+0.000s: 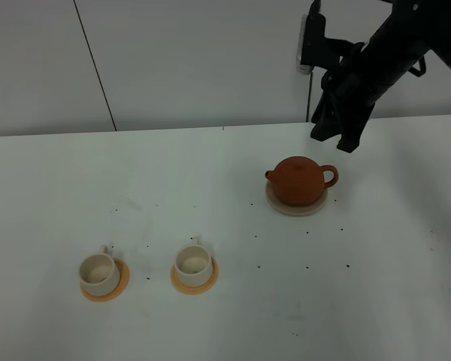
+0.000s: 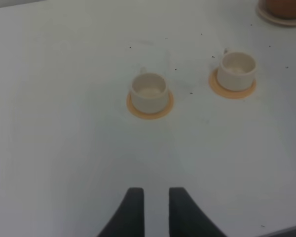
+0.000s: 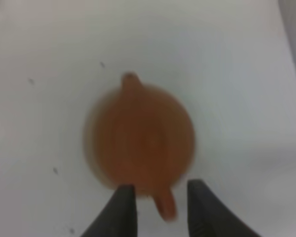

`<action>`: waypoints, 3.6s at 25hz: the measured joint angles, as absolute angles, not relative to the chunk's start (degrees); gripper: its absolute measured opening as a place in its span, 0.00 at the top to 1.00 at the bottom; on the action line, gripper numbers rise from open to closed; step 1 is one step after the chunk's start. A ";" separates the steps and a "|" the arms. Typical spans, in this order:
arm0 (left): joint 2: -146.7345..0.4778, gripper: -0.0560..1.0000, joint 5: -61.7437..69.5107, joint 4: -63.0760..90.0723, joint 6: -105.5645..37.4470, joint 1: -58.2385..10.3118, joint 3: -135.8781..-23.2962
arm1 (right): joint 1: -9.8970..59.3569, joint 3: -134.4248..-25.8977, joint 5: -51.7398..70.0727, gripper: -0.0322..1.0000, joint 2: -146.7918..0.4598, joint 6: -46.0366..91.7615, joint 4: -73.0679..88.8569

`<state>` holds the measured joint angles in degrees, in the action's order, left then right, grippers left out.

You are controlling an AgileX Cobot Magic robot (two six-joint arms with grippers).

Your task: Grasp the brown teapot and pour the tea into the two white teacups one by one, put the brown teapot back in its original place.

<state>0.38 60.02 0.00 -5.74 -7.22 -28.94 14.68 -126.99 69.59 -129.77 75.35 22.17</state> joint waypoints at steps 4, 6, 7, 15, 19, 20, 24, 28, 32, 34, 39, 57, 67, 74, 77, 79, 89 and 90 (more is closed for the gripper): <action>0.38 0.76 60.02 0.00 -5.74 -7.22 -28.94 | 14.68 -126.99 69.59 0.73 -130.52 78.60 20.08; 0.38 0.76 60.02 0.00 -5.74 -7.22 -28.94 | 14.31 -126.99 69.59 0.73 -130.52 79.90 18.44; 0.38 0.76 60.02 0.00 -5.74 -7.22 -28.94 | 13.97 -126.99 69.59 0.73 -130.52 80.54 17.79; 0.38 0.76 60.02 0.00 -5.74 -7.22 -28.94 | 11.86 -126.99 69.54 0.73 -133.17 93.82 17.31; 0.38 0.76 60.02 0.00 -5.74 -7.22 -28.94 | 11.86 -126.99 69.54 0.73 -135.08 95.45 16.36; 0.38 0.76 60.02 0.00 -5.74 -7.22 -28.94 | 11.86 -126.99 69.54 0.73 -135.49 95.46 16.24; 0.38 0.76 60.02 0.00 -5.74 -7.22 -28.94 | 11.86 -126.99 69.49 0.73 -136.00 95.75 16.13; 0.38 0.76 60.02 0.00 -5.74 -7.22 -28.94 | 11.86 -126.99 69.49 0.73 -136.00 96.27 16.13; 0.38 0.76 60.02 0.00 -5.74 -7.22 -28.94 | 11.86 -126.99 69.49 0.73 -136.00 97.53 15.96; 0.38 0.76 60.02 0.00 -5.74 -7.22 -28.94 | 11.86 -126.99 69.49 0.73 -136.43 97.72 15.45; 0.38 0.76 60.02 0.00 -5.74 -7.22 -28.94 | 12.21 -126.99 69.49 0.73 -138.00 98.40 14.29; 0.38 0.76 60.02 0.00 -5.74 -7.22 -28.94 | 13.64 -126.99 69.05 0.69 -138.35 103.49 17.38; 0.38 0.76 60.02 0.00 -5.74 -7.22 -28.94 | 14.01 -126.99 65.21 0.68 -138.35 103.72 17.38; 0.38 0.76 60.02 0.00 -5.74 -7.22 -28.94 | 14.05 -126.99 65.02 0.68 -139.25 103.66 17.40; 0.38 0.76 60.02 0.00 -5.74 -7.22 -28.94 | 14.05 -126.99 64.89 0.68 -139.97 103.66 17.40; 0.38 0.76 60.02 0.00 -5.74 -7.22 -28.94 | 14.05 -126.99 64.77 0.68 -140.18 103.66 17.45; 0.38 0.76 60.02 0.00 -5.74 -7.22 -28.94 | 14.05 -126.99 63.93 0.68 -140.54 103.66 17.52; 0.38 0.76 60.02 0.00 -5.74 -7.22 -28.94 | 14.05 -126.99 63.93 0.68 -140.54 103.66 17.52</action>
<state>0.38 60.02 0.00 -5.74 -7.22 -28.94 14.05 -126.99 63.93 -140.54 103.66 17.52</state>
